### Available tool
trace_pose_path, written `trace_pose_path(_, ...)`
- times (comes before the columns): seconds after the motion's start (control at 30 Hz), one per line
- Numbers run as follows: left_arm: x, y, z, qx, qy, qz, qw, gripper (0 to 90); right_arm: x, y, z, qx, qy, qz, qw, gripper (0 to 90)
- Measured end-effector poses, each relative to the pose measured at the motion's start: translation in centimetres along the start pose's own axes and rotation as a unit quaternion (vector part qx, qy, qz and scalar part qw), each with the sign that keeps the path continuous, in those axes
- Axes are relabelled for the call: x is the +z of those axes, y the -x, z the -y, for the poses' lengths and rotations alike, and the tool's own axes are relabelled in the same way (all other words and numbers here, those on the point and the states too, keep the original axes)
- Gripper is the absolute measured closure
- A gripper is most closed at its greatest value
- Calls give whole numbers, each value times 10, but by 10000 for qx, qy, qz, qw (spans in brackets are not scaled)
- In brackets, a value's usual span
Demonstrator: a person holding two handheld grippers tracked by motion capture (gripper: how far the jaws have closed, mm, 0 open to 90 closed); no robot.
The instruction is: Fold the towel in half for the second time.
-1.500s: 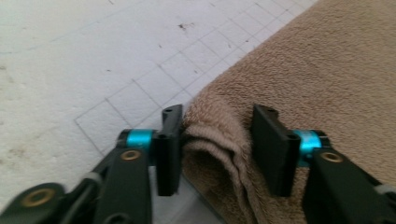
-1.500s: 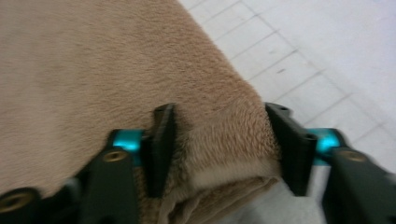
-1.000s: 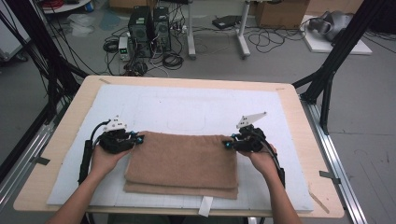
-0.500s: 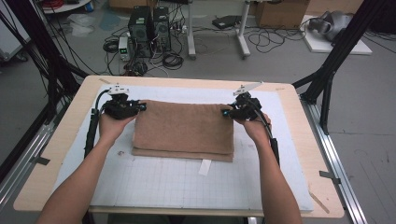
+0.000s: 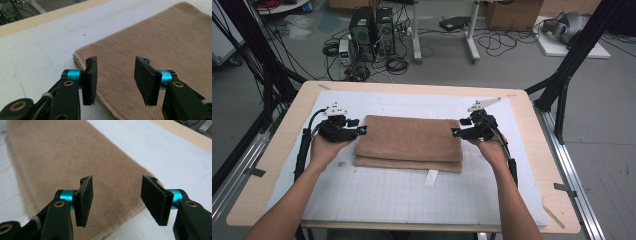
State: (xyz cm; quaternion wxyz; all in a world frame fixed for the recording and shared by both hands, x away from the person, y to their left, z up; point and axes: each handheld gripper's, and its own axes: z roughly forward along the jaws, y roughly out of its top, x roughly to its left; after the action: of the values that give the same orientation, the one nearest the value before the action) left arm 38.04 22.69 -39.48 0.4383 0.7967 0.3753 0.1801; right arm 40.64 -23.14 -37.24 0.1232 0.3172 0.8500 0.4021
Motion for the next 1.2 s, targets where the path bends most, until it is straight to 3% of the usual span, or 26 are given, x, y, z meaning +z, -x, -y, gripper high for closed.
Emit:
trace_pose_path(0.2, -4, 14, 20, 145, -188, 85, 9997, 571, -2, -18, 19, -49, -37, -153, 9999, 443)
trace_pose_path(0.4, -5, 20, 40, 14, -273, 128, 9995, 634, 6, -34, 40, -28, -209, -267, 9994, 469)
trace_pose_path(0.47, -3, 21, 45, 5, -428, 140, 9990, 645, 9, -36, 46, 51, -204, -287, 9994, 483)
trace_pose_path(0.6, -1, 22, 54, -145, -406, 135, 9990, 671, 17, -40, 57, 58, -384, -317, 9987, 515)
trace_pose_path(0.7, 0, 24, 55, -103, -390, 117, 9991, 712, 22, -39, 59, 101, -476, -318, 9983, 578)
trace_pose_path(0.83, 1, 25, 55, -3, -377, 126, 9992, 808, 23, -36, 60, 47, -478, -404, 9980, 740)
trace_pose_path(0.9, 1, 25, 55, -46, -347, 136, 9993, 848, 24, -36, 59, 11, -465, -465, 9978, 792)
trace_pose_path(1.03, -8, 24, 52, -149, -198, 211, 9995, 864, 18, -35, 56, -30, -391, -526, 9978, 834)
trace_pose_path(1.2, -25, 28, 44, -43, -6, 260, 9997, 867, 1, -41, 47, -238, -287, -545, 9978, 836)
